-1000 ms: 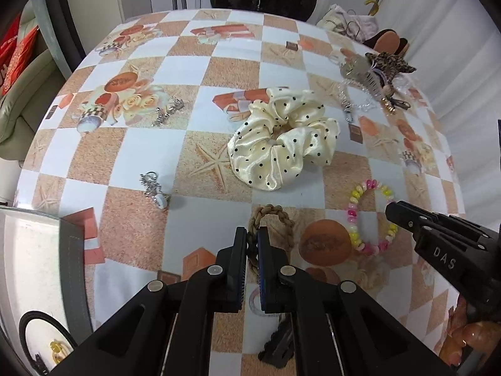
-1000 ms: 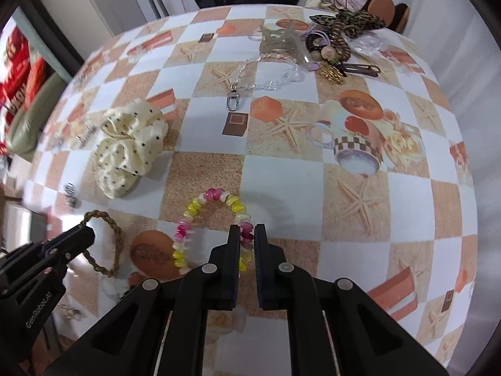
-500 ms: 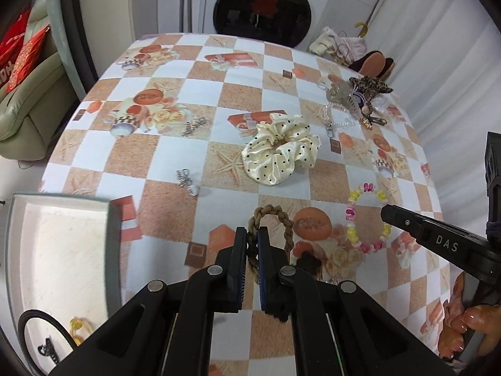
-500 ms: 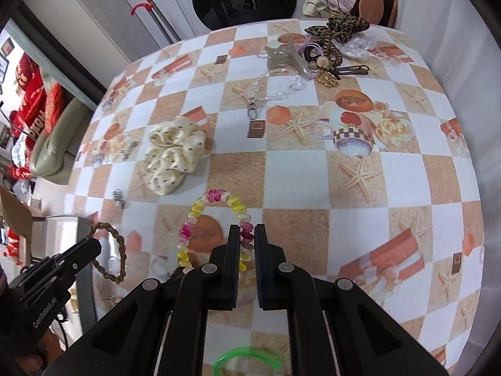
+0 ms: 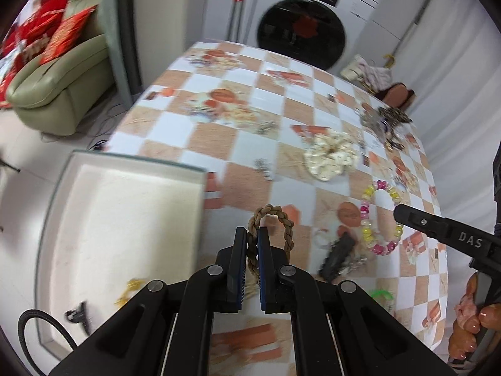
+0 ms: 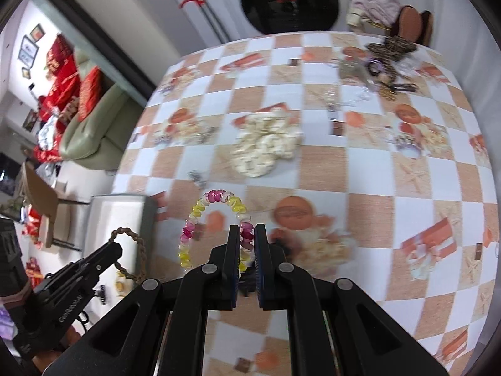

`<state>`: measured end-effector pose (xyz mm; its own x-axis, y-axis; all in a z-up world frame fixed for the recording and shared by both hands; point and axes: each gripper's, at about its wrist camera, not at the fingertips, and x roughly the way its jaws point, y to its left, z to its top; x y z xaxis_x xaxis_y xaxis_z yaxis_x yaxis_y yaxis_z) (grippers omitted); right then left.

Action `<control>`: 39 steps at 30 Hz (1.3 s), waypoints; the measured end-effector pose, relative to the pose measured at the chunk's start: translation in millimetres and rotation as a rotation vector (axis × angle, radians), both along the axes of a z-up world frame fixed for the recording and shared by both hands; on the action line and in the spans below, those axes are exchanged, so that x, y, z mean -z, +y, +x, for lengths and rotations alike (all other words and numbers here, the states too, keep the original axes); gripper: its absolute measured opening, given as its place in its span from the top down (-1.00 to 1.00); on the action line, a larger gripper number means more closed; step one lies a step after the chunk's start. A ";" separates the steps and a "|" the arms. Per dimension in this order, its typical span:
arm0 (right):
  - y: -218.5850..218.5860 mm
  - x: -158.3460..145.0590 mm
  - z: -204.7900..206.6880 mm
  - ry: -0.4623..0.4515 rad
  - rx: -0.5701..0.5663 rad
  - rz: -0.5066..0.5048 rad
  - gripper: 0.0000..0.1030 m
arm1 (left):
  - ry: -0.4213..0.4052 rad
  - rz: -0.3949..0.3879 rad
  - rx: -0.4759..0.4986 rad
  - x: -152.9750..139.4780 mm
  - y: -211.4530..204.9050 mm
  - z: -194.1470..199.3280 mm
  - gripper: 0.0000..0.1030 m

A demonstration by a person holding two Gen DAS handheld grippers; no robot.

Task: Organize jewelry
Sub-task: 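Carry both bracelets over the white tray while the right gripper releases the beaded bracelet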

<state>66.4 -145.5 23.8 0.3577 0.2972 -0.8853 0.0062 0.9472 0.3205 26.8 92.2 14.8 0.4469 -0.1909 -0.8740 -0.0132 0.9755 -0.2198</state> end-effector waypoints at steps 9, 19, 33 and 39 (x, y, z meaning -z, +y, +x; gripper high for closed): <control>83.8 -17.4 4.4 -0.016 -0.146 0.052 0.82 | 0.001 0.033 -0.153 1.7 77.6 -22.6 0.79; 183.9 -5.3 19.5 -0.018 -0.324 0.035 0.82 | 0.016 0.061 -0.278 16.9 141.4 -27.7 0.79; 239.6 59.5 49.1 0.042 -0.387 -0.026 0.82 | 0.068 0.104 -0.300 61.1 168.2 -4.8 0.79; 243.2 79.0 56.2 0.076 -0.379 -0.055 0.82 | 0.092 0.131 -0.285 75.1 167.1 1.7 0.78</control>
<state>122.6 97.7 -55.2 0.1641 0.3472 -0.9233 -0.3253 0.9027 0.2817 28.5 259.3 -60.3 0.3839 0.0475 -0.9222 -0.3041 0.9495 -0.0777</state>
